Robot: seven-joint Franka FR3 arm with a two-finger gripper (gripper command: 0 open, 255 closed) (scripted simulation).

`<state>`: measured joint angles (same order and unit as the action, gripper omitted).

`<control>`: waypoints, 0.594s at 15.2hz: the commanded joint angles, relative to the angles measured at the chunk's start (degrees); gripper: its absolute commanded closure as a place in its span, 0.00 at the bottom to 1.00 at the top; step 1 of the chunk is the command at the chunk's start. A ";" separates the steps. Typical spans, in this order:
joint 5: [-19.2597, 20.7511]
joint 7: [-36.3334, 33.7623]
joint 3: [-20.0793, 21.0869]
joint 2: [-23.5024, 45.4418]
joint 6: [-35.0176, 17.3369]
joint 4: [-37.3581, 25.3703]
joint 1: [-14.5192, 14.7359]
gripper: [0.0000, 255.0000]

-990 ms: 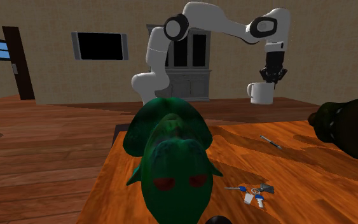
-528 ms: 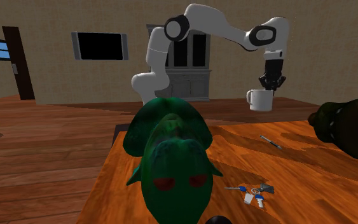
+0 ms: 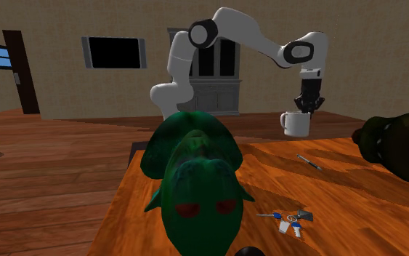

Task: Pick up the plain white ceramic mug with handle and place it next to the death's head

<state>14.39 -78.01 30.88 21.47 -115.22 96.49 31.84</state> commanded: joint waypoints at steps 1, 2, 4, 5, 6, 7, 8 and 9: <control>0.44 -0.23 -0.20 0.67 -1.18 0.55 0.09 1.00; 0.64 -0.38 -0.30 0.95 -1.82 0.96 0.13 1.00; 1.06 -0.68 -0.49 1.53 -3.10 1.74 0.22 1.00; 1.27 -0.84 -0.60 1.83 -3.72 2.10 0.27 1.00; 1.50 -1.00 -0.71 2.15 -4.35 2.46 0.33 1.00; 1.73 -1.16 -0.82 2.48 -4.97 2.80 0.39 1.00; 1.97 -1.33 -0.94 2.81 -5.58 3.12 0.46 1.00; 2.21 -1.50 -1.06 3.16 -6.19 3.43 0.53 1.00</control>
<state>16.37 -79.34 29.93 24.37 -120.68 99.47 32.32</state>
